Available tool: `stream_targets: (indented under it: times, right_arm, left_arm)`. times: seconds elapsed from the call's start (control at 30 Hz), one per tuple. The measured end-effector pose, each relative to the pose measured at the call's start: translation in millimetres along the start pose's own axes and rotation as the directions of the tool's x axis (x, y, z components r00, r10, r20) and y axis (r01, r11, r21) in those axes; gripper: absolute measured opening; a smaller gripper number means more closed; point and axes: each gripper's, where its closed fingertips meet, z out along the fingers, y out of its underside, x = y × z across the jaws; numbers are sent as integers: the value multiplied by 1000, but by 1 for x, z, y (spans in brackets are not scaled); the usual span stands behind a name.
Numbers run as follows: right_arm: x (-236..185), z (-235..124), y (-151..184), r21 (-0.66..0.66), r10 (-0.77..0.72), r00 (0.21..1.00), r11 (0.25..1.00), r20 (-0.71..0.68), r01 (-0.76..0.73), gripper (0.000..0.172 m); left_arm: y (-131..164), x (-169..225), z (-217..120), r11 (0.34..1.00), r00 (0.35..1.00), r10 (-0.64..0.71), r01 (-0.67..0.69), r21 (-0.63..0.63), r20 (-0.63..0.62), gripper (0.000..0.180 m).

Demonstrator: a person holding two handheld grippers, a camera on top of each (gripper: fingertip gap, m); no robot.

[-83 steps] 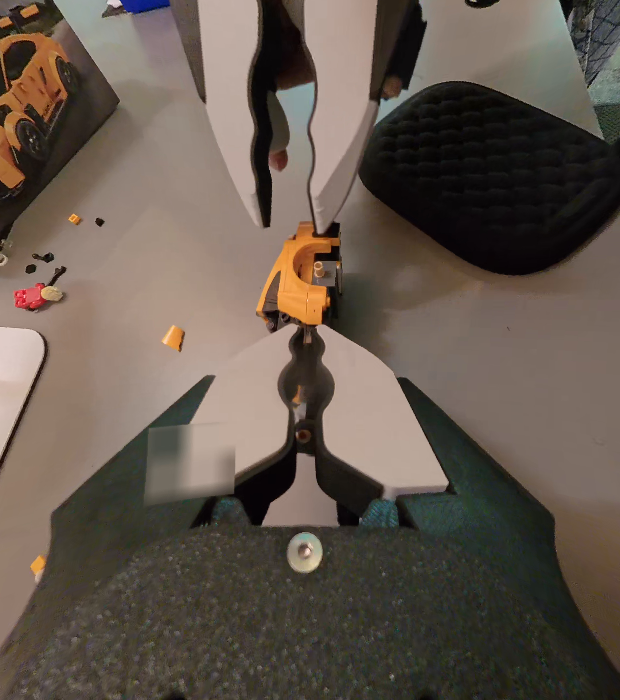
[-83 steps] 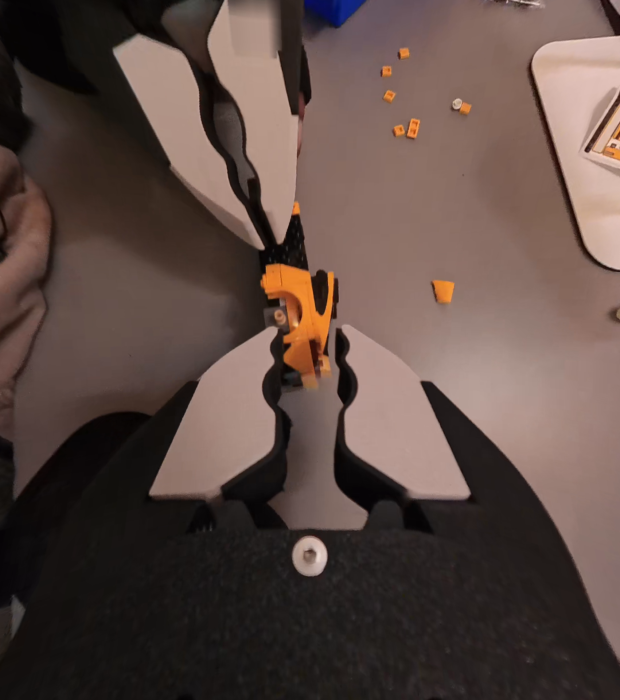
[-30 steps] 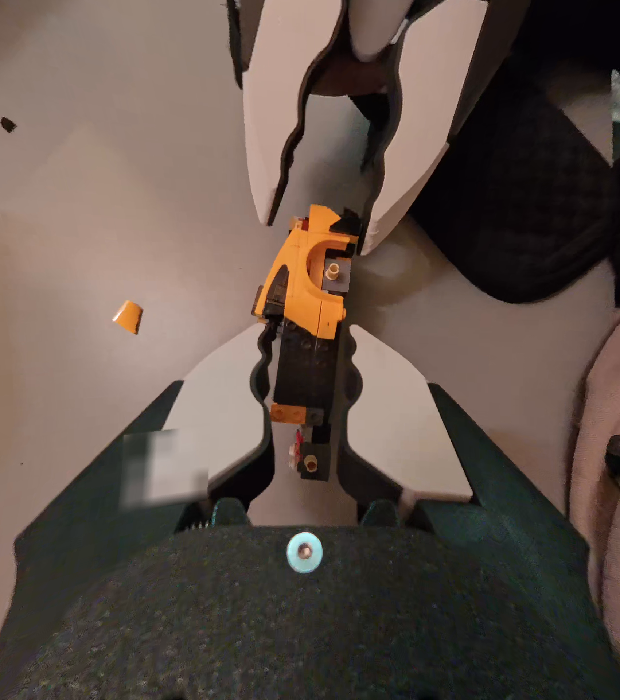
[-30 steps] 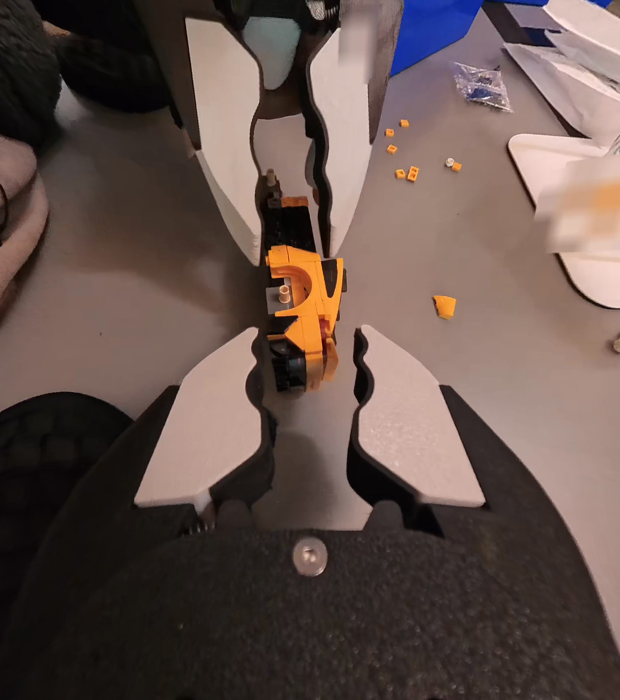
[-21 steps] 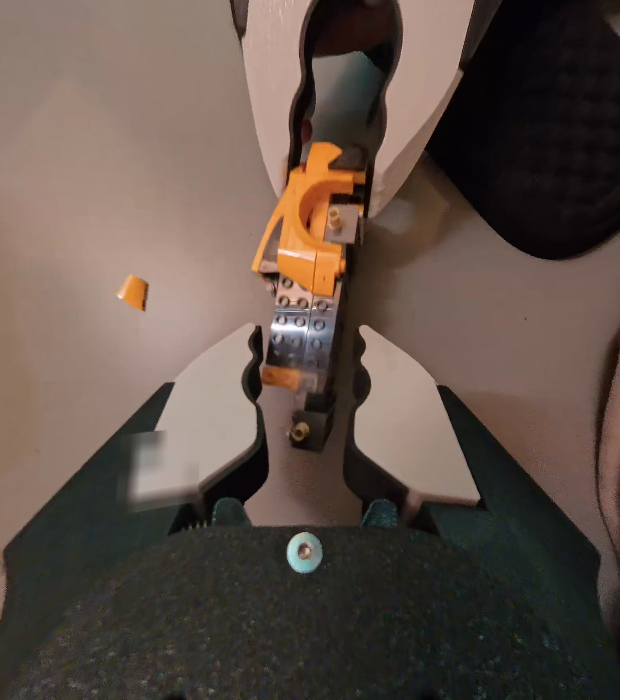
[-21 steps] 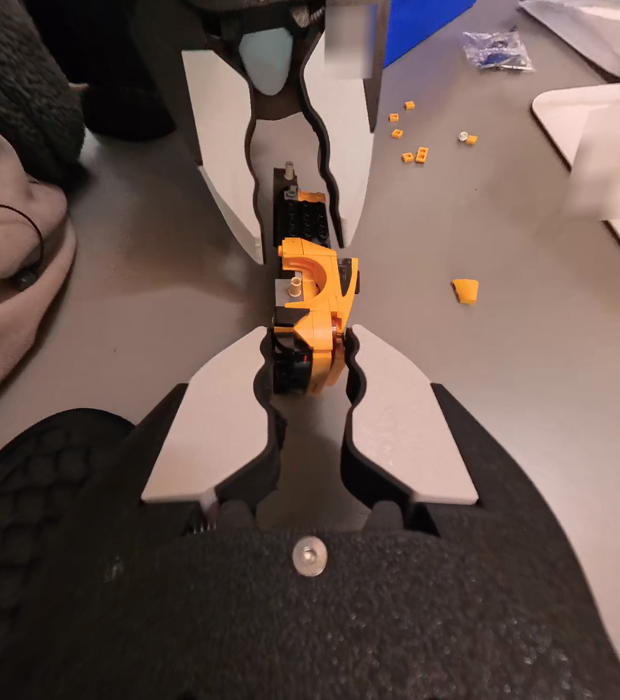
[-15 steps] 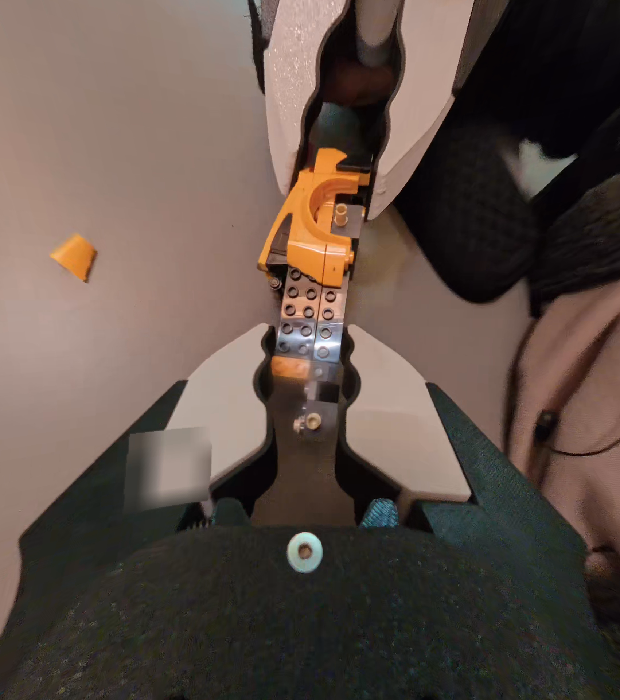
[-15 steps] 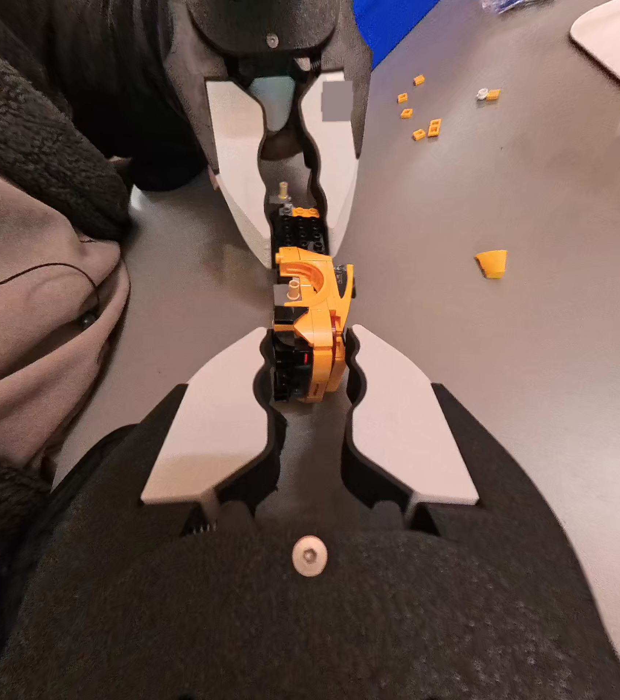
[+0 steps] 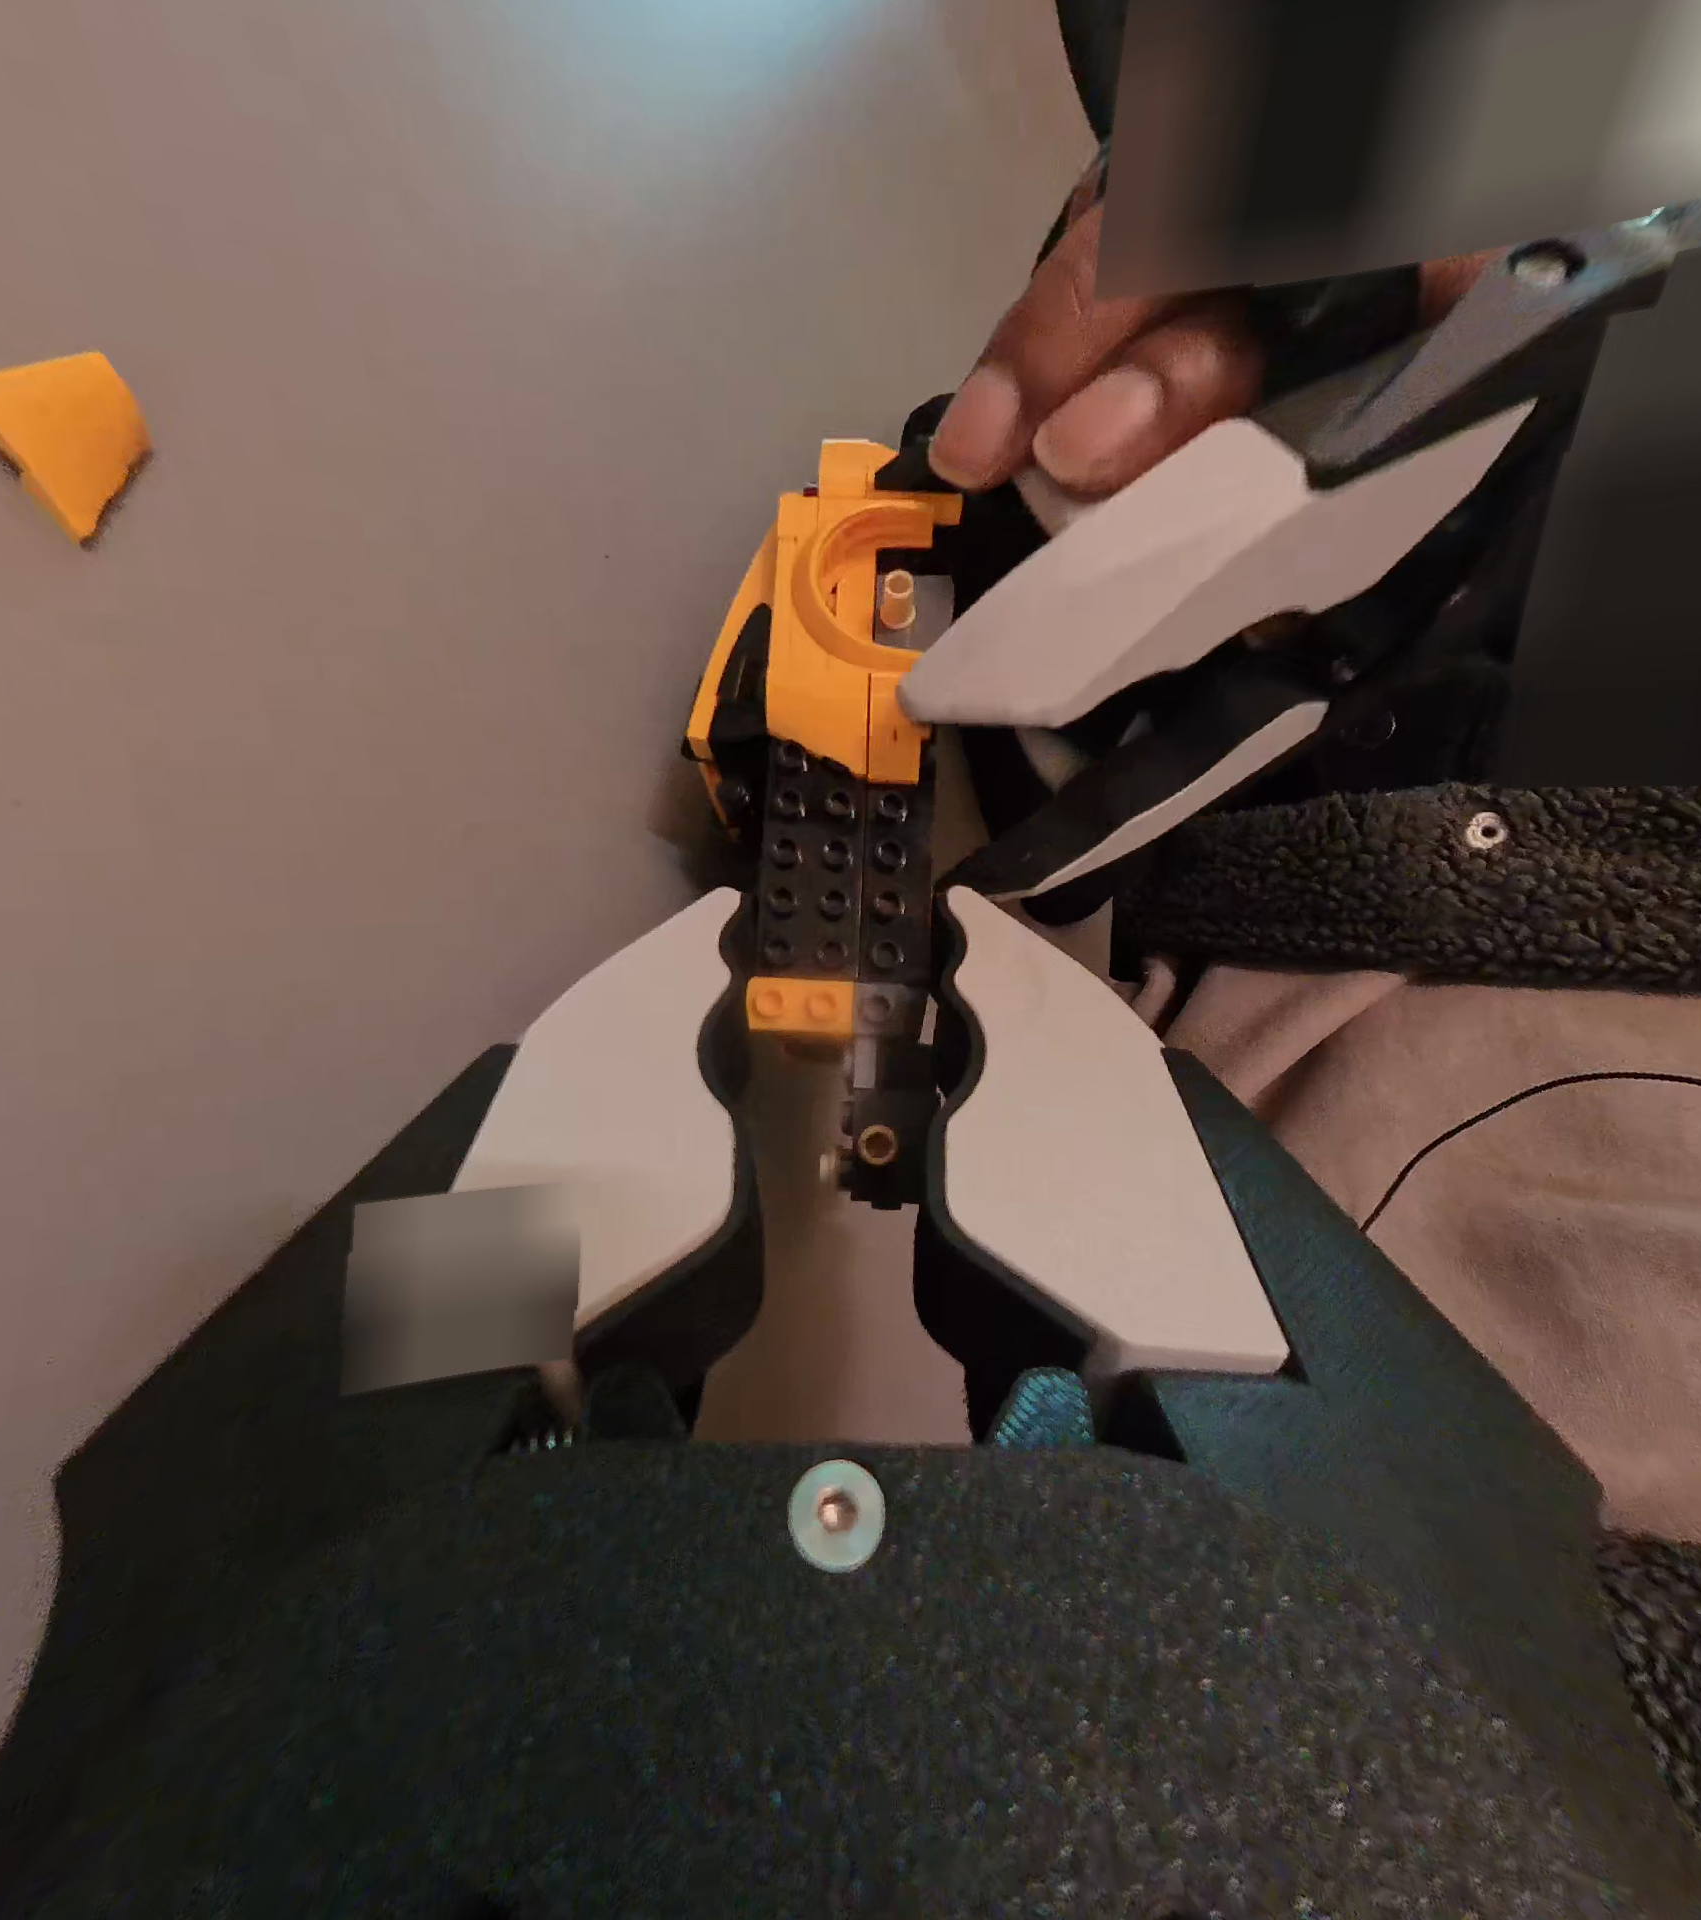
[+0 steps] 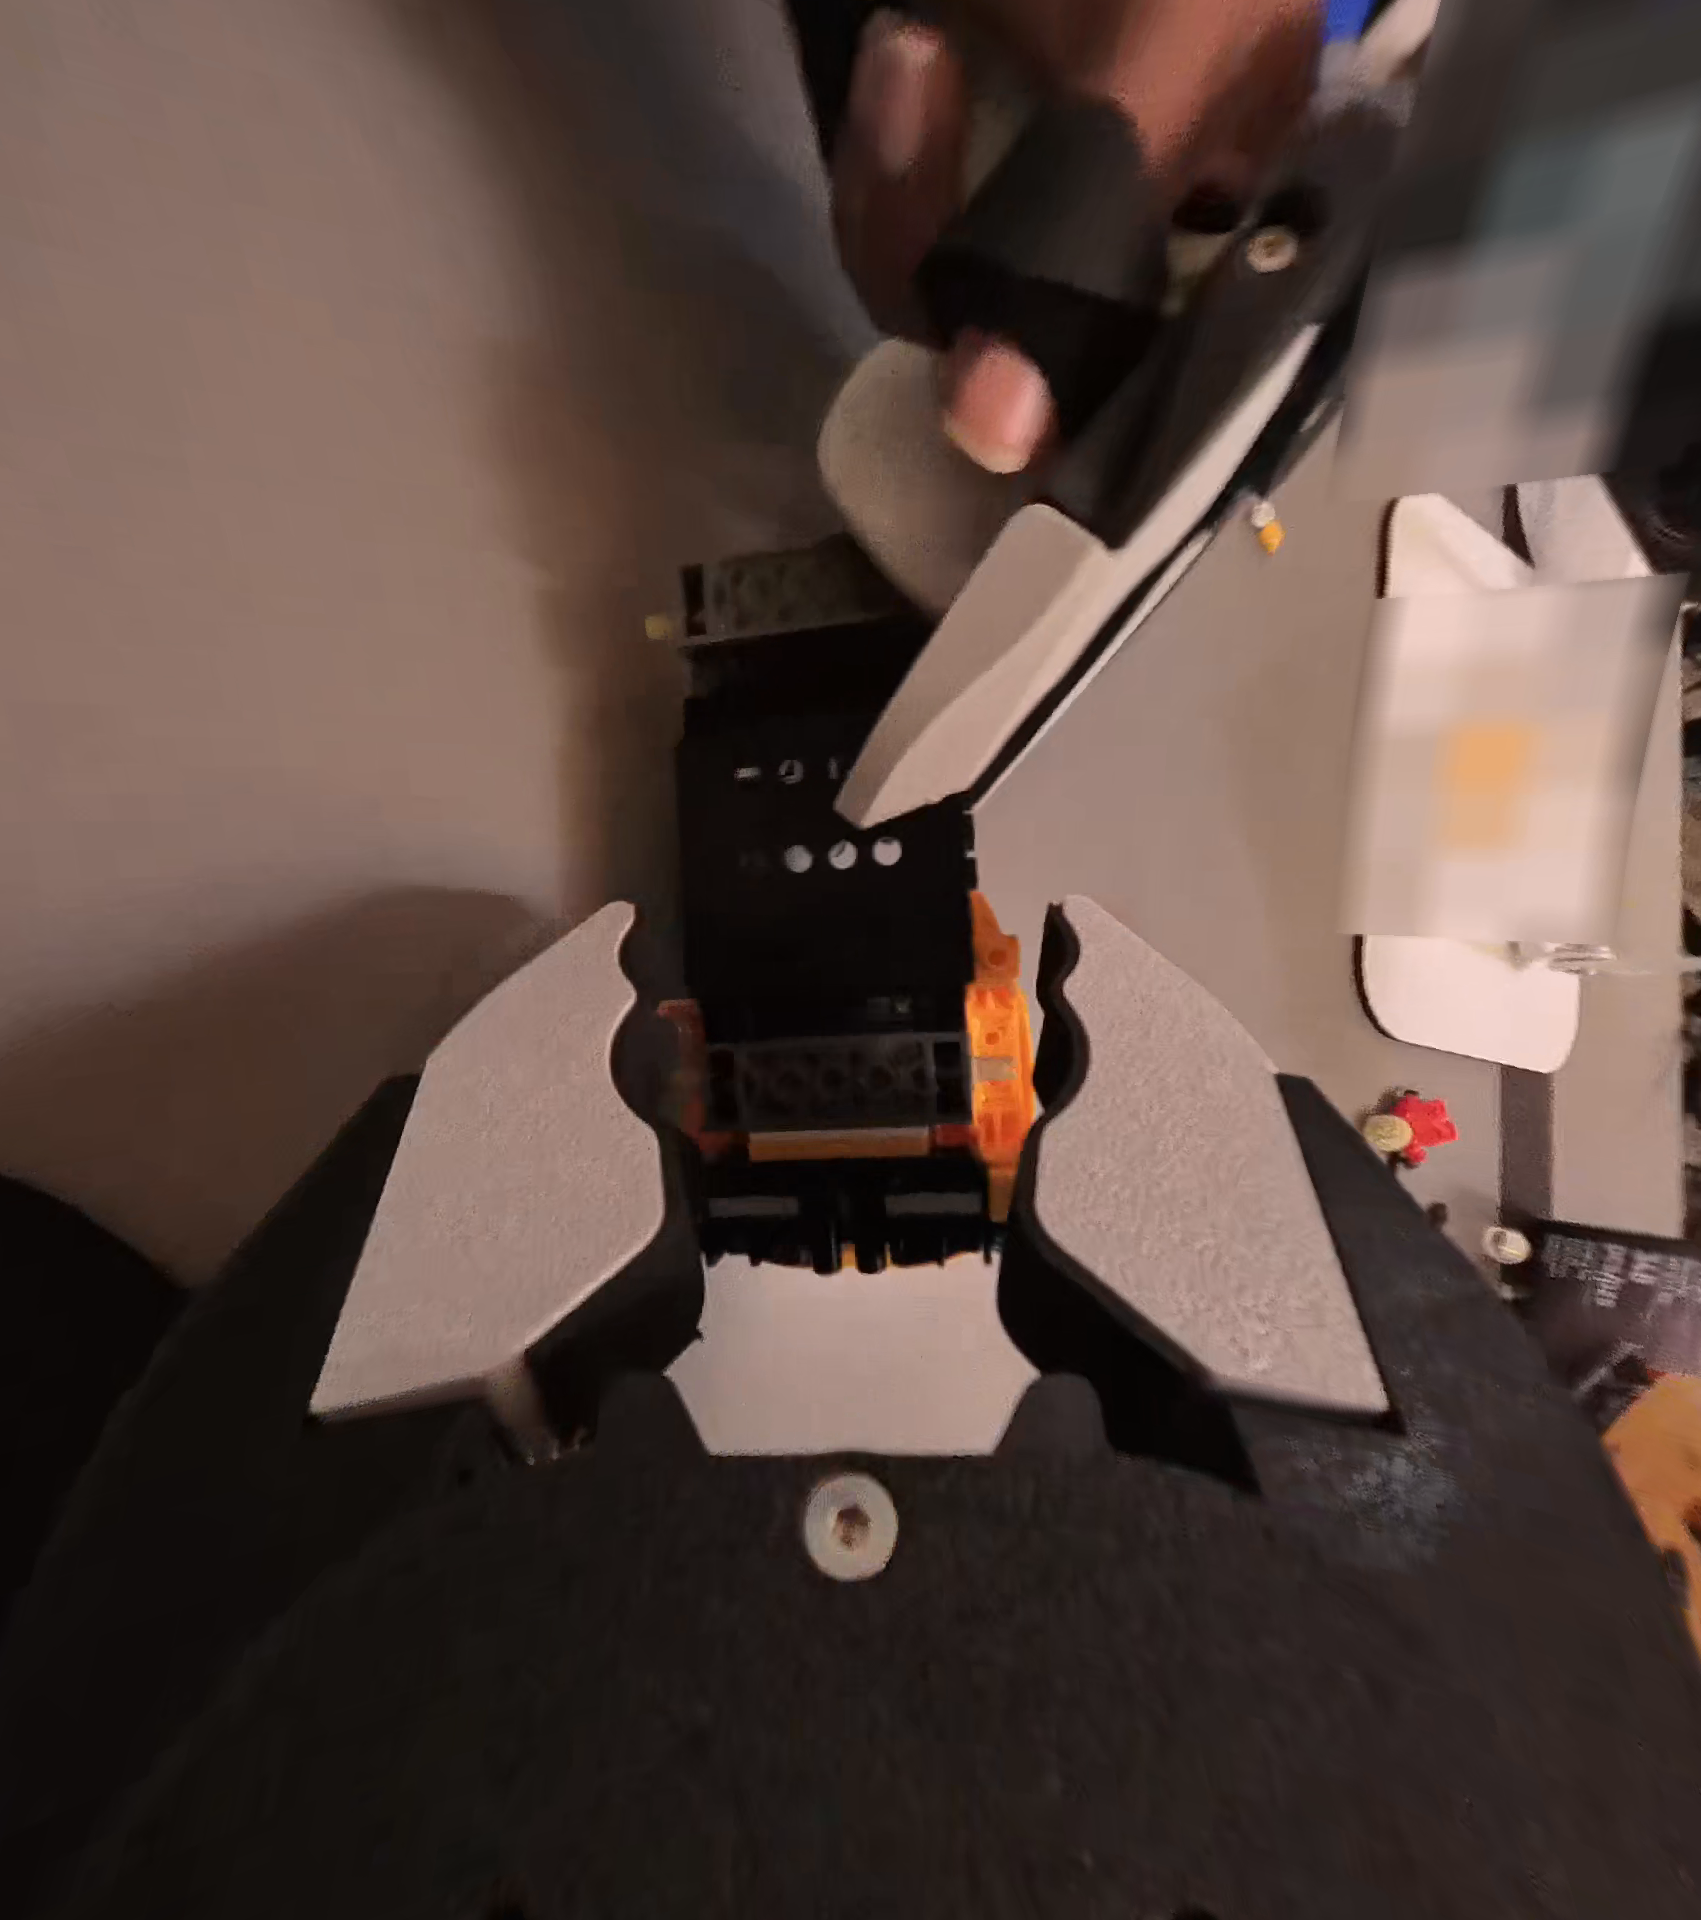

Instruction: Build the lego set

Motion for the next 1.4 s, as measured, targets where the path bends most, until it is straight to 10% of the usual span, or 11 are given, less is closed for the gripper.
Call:
stream_targets:
  times: [0.5, 0.7, 0.9, 1.1, 1.4]
  right_arm:
    - [0, 7, 8, -219, -196, 980, 958, -31, 184, 65]
    - [11, -7, 4, -54, 73, 993, 996, -90, -78, 77]
    - [19, -34, 19, 200, 451, 891, 878, -44, -435, 70]
    - [8, -18, 18, 205, 478, 878, 858, 13, -471, 59]
    - [1, -3, 12, 114, 433, 897, 890, 93, -441, 41]
  left_arm:
    - [3, -1, 3, 1000, 1000, 14, -14, -7, -3, 31]
    - [0, -2, -2, 993, 988, 117, -119, 19, 100, 31]
    - [0, 0, -14, 872, 798, 463, -487, -40, 386, 30]
    - [12, 1, -15, 693, 523, 665, -699, -179, 534, 30]
    - [16, 2, -15, 730, 604, 607, -680, -62, 516, 32]
